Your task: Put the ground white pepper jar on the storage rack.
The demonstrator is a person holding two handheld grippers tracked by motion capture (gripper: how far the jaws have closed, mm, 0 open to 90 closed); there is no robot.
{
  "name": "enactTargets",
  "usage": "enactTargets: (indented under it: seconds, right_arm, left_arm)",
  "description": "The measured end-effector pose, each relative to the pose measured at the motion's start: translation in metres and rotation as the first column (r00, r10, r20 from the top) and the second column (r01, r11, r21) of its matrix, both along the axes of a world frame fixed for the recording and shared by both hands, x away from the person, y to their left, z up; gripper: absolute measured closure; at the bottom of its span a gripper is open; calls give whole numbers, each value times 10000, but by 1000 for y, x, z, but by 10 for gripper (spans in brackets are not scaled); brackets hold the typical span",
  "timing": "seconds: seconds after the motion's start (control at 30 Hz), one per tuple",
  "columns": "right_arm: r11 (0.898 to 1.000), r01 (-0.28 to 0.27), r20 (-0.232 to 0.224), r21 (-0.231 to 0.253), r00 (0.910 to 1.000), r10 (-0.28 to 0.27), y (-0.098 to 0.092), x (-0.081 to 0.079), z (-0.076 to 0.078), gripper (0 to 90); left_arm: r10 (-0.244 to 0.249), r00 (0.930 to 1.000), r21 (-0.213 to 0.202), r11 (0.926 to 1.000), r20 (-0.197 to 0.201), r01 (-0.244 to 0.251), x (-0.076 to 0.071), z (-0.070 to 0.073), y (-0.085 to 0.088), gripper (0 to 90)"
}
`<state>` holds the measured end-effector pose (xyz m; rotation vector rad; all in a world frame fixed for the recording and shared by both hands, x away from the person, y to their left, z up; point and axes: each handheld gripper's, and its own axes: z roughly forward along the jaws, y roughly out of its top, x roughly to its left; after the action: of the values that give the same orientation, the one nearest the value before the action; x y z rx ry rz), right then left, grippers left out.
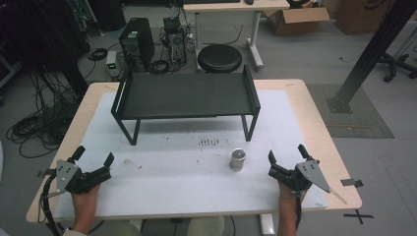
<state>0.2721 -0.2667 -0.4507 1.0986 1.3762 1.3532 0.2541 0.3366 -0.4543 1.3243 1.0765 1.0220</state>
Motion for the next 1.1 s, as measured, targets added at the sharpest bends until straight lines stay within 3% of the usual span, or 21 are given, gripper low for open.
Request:
enactTargets:
  seconds: [0.7,1.1]
  right_arm:
    - [9998,-176,37,8,9998,176,4,-5,14,0]
    - [9984,-571,36,28,9984,571,13,-19,34,0]
  left_arm:
    - [5,10000,-8,10000,30,-5,0,0,0,2]
    - [-2,10000,-61,10000,50,2,-1,0,1,2]
